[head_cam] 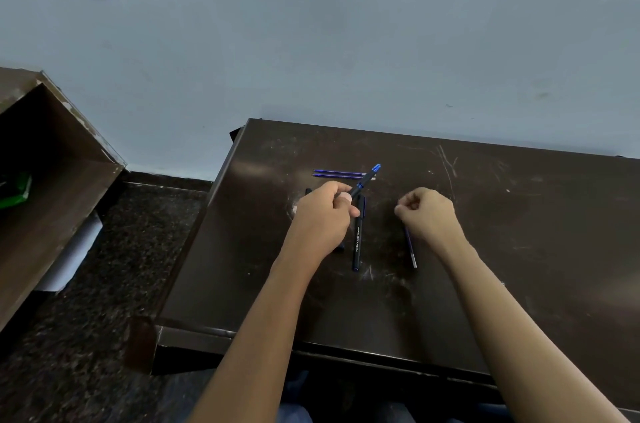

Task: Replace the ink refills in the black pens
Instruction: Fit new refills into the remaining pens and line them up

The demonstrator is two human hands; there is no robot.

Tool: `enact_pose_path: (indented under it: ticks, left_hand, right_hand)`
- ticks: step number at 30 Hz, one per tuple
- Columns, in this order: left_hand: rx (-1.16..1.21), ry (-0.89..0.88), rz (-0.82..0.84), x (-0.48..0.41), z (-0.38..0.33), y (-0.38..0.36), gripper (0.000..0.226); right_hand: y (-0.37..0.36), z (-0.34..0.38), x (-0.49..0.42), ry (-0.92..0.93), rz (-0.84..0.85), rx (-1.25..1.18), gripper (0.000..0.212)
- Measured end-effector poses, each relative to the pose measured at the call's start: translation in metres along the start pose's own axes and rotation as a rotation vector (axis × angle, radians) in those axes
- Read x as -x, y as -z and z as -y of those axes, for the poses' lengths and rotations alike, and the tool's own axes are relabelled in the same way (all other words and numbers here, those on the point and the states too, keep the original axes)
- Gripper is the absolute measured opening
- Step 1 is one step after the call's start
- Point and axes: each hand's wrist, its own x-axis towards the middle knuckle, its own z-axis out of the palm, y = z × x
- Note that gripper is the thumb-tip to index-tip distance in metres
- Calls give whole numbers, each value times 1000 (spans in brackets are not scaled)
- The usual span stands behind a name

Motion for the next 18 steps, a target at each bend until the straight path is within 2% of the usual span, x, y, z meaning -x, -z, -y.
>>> enact_pose_path:
  ticks: [4,7,10,13,16,18]
  left_hand:
    - [-32,-5,20,-1,0,1,29]
    - [-39,-40,48,0,1,2,26]
    - [-25,-60,59,2,3,1,25]
    - [-21,-61,62,2,2,0,25]
    - [29,-11,76,1,2,0,37]
    - [19,-15,56,0,3,2,33]
  right_hand:
    - [14,28,16,-51,322,-700,18]
    - [21,39,27,-57,457,-993,20]
    - [19,44,31,-77,446,-1078,18]
    - [14,49,32,-80,409,-1081,11]
    - [12,53,32,-82,387,-1077,10]
    - [10,55,32,-81,381,-1074,10]
